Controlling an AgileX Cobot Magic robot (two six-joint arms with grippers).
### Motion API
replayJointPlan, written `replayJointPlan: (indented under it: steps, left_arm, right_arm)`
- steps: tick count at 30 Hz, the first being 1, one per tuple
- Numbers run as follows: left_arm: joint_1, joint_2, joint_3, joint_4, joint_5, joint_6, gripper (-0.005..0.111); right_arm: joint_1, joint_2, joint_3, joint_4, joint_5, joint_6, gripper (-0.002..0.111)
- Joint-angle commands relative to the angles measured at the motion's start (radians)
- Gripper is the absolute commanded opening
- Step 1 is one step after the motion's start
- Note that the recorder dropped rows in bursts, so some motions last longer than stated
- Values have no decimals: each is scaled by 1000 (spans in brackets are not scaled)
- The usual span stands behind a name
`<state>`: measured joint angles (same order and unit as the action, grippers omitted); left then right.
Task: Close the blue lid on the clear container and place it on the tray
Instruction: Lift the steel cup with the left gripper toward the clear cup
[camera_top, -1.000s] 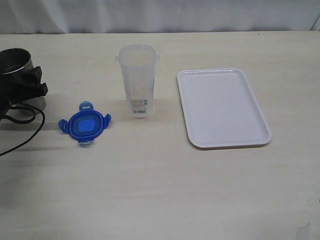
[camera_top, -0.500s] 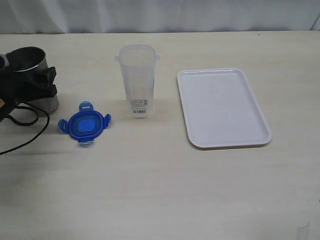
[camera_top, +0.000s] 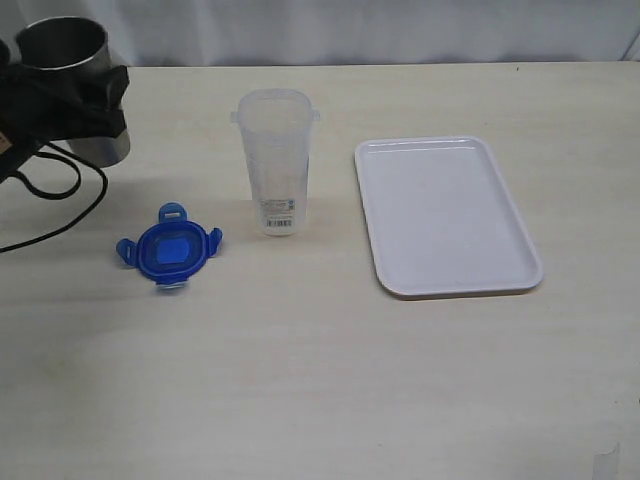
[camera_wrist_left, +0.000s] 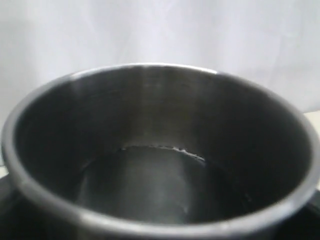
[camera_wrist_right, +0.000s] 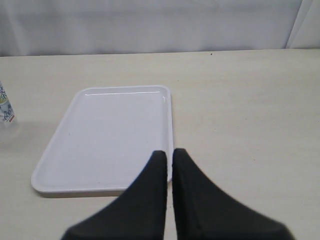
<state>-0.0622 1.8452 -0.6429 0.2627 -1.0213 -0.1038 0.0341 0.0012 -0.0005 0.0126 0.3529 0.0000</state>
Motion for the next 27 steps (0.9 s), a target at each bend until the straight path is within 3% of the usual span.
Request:
replayJointPlan:
  steps: [1, 12, 18, 27]
  left_arm:
    - [-68, -18, -84, 14, 28, -10, 0]
    - [-183, -18, -248, -1, 180, -28, 0]
    - [-183, -18, -278, -12, 177, -88, 0]
    - [-183, -18, -329, 92, 177, -181, 0]
  right_arm:
    - [2, -1, 1, 2, -5, 0, 4]
    - [2, -1, 1, 2, -5, 0, 4]
    - [2, -1, 1, 2, -5, 0, 4]
    - [2, -1, 1, 2, -5, 0, 4]
